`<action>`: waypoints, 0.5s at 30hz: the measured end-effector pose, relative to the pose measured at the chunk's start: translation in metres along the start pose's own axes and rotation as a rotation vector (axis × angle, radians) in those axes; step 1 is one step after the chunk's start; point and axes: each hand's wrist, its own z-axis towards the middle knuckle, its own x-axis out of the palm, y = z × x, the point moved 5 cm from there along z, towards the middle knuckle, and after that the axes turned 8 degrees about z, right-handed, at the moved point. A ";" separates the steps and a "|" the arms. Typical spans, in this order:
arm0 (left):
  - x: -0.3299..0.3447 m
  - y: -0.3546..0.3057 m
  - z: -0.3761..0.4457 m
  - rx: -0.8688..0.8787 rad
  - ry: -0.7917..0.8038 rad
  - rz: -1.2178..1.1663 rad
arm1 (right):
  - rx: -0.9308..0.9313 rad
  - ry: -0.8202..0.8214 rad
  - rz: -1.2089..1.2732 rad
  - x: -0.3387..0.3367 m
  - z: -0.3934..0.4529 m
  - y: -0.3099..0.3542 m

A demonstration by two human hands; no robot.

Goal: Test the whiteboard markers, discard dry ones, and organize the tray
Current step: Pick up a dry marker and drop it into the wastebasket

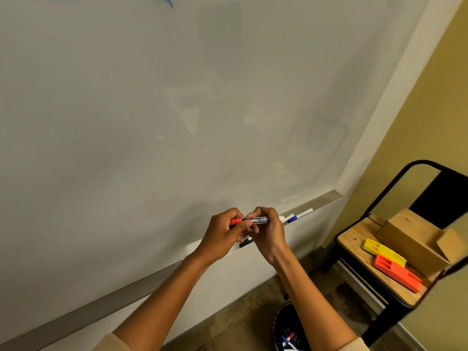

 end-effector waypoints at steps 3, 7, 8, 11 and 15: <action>0.018 -0.001 0.007 0.014 0.040 -0.001 | -0.028 -0.022 0.011 -0.018 -0.004 0.010; 0.055 0.005 0.013 0.038 0.054 0.035 | -0.086 -0.108 -0.119 -0.057 -0.007 0.016; 0.066 0.012 0.013 0.028 0.061 0.045 | -0.097 -0.141 -0.169 -0.069 -0.008 0.017; 0.098 0.040 0.013 -0.008 0.111 0.152 | -0.128 -0.235 -0.329 -0.105 -0.020 0.018; 0.139 0.078 0.004 0.004 0.276 0.489 | -0.208 -0.318 -0.538 -0.155 -0.039 0.014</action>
